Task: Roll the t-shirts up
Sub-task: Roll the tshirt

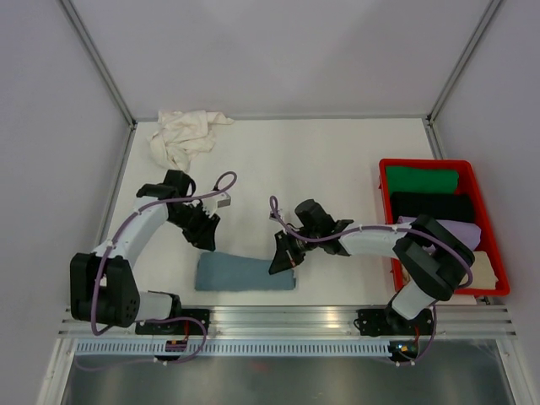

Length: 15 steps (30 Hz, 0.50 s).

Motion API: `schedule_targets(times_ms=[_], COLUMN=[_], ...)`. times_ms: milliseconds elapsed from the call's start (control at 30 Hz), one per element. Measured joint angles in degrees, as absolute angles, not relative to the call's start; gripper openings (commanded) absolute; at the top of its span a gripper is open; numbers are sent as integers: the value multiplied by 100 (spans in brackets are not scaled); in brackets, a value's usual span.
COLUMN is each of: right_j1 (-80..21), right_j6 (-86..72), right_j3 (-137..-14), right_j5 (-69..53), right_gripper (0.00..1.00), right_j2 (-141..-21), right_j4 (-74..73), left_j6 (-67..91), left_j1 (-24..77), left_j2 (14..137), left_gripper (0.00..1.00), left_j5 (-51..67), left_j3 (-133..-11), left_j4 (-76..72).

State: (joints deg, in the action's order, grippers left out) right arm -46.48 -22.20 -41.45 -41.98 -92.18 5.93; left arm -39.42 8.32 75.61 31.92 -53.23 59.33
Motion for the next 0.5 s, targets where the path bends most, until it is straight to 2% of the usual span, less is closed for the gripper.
schedule_targets(times_ms=[167, 500], right_j1=[-4567, -4180], right_j6=[-2648, -3321], right_j3=[-4045, -4224], right_j5=[-4368, -4884], right_gripper=[0, 0], right_j2=[-9238, -10184], right_j4=[679, 1074], left_j6=[-3817, -3573], left_j1=[832, 832], left_j2=[8025, 7839], left_gripper=[36, 41], left_j5=[3332, 2919], left_j3=[-5363, -5308], left_j4=[5892, 5699])
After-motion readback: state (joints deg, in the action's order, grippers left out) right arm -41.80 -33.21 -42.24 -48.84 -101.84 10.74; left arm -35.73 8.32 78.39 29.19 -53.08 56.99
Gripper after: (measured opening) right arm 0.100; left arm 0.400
